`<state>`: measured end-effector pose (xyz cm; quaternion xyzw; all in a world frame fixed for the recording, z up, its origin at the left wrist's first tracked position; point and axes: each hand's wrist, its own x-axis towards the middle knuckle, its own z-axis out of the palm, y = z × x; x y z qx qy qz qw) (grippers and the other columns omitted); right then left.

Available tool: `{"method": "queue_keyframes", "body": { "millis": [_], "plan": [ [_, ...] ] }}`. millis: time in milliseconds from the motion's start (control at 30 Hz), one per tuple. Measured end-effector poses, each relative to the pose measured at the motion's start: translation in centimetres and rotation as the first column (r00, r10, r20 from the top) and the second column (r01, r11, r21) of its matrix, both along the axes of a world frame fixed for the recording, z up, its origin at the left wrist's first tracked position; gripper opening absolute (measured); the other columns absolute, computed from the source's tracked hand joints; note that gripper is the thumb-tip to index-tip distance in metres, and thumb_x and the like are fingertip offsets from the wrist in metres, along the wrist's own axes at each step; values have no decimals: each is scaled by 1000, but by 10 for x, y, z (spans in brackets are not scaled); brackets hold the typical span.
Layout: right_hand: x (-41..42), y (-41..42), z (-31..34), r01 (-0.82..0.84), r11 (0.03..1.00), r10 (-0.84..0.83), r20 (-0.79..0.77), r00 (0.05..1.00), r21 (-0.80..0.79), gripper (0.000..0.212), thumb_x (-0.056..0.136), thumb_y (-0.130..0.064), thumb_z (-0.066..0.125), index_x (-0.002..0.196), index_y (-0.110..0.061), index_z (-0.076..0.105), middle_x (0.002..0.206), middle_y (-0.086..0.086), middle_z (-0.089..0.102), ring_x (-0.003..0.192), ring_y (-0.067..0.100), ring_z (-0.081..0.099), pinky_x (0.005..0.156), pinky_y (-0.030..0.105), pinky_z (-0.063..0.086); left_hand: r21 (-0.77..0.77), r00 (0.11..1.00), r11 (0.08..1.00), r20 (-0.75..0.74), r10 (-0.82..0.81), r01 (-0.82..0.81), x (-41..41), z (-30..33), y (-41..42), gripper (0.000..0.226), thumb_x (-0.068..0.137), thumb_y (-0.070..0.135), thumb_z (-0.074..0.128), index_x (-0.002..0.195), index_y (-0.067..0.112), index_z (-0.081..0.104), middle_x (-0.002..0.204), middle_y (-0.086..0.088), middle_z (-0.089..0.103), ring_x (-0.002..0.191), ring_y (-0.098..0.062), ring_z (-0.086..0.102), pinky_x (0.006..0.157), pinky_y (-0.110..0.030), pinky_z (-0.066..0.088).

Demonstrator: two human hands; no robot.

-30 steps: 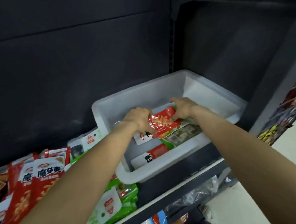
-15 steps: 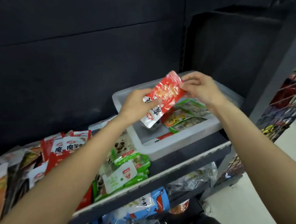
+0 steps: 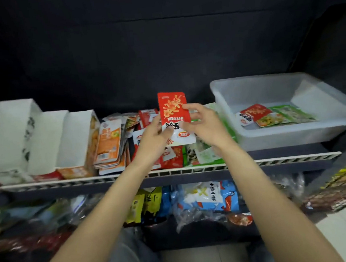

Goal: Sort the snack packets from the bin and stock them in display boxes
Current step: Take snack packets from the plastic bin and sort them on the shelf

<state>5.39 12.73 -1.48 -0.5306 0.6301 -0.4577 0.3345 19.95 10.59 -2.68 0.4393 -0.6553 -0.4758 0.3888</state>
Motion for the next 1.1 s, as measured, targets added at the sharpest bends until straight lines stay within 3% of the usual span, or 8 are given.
{"method": "queue_keyframes", "body": {
  "millis": [133,233,433,633,767,867,1000,1100],
  "plan": [
    [47,-34,-35,33,999,-33,-12,999,24,45,82,-11,72,125,-16,57,116,7,63,104,18,61,92,37,51,-129,960,982,227,164,-137,49,-16,-8,57,92,12,58,144,16,34,121,10,54,84,4,54,65,-9,47],
    [71,-49,-57,77,996,-65,-271,960,34,47,85,-17,69,130,-15,54,124,8,61,114,20,57,94,29,45,-157,862,987,494,112,-38,61,-36,-11,52,93,17,56,142,12,39,138,-3,49,113,-16,53,89,-16,42],
    [76,-48,-77,22,1000,0,-751,660,19,44,92,-34,59,129,-11,55,125,15,53,117,31,51,91,35,46,-217,668,968,740,79,126,60,-64,-19,36,96,24,45,129,12,53,129,-9,56,113,-29,55,92,-36,46],
    [52,-28,-54,-66,998,51,-665,745,2,30,93,-30,58,120,-20,63,119,3,49,100,17,55,86,24,42,-403,558,906,784,271,127,59,-51,-22,36,97,32,42,126,17,57,129,-4,55,121,-24,46,90,-36,46],
    [-1,-4,-12,-86,978,-50,-614,788,-190,18,91,-22,59,106,-20,70,89,-5,55,69,0,46,70,21,36,-641,645,761,624,441,98,41,-24,-22,26,94,32,47,110,21,65,110,0,66,104,-20,58,70,-32,49],
    [-64,5,15,-9,973,-138,-616,775,-229,15,90,-19,60,100,-19,71,79,2,64,63,5,50,67,26,40,-756,784,652,439,438,59,2,-1,-27,20,89,29,53,101,22,67,89,6,70,87,-18,62,58,-26,42],
    [-157,-6,28,107,993,-115,-680,724,-53,21,88,-12,62,107,-12,71,99,9,71,84,18,63,77,16,42,-717,928,684,332,168,133,-81,20,-42,20,87,24,55,105,25,65,83,16,66,80,-9,53,64,-26,44],
    [-211,-32,12,210,970,-38,-778,627,122,28,87,-16,62,115,-14,67,114,11,68,106,25,62,92,29,44,-615,901,698,421,-104,368,-154,26,-59,28,85,18,57,112,22,57,107,11,61,81,-5,51,72,-29,44]
  ]
}}
